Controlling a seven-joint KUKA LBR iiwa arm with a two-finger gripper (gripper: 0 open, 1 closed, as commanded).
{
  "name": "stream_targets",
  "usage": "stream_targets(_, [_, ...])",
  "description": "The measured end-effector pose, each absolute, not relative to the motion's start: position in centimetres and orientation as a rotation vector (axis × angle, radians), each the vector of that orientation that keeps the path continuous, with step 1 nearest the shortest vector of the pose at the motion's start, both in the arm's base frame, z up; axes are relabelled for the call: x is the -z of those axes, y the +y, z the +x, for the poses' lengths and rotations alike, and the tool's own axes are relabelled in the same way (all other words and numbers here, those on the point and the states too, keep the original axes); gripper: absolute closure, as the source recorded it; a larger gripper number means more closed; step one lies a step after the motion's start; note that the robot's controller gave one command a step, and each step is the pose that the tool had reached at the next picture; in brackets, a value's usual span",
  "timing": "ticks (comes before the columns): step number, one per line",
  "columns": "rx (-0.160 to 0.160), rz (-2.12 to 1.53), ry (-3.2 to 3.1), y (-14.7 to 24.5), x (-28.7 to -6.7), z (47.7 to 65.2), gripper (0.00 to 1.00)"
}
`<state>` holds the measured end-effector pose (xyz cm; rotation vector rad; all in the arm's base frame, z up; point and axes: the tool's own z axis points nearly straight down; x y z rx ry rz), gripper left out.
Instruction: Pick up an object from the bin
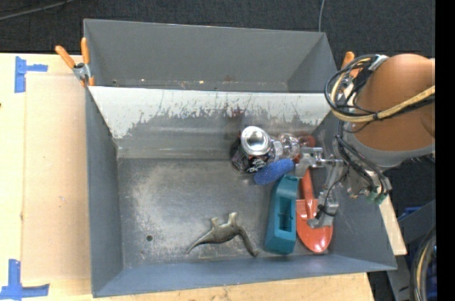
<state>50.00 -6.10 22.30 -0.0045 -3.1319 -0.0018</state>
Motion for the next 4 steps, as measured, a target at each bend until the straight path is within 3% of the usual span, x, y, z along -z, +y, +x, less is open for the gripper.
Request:
stream_targets(1, [0.001,0.000,-3.140,-6.1,-22.7,50.2,0.00])
stream_targets(2, [0.001,0.243,-3.129,-1.3,-19.9,52.2,0.00])
stream_targets(3, [0.001,0.876,-3.013,0.6,-16.7,52.8,0.00])
stream_targets(4, [0.004,0.964,-2.989,8.1,-13.9,54.4,0.00])
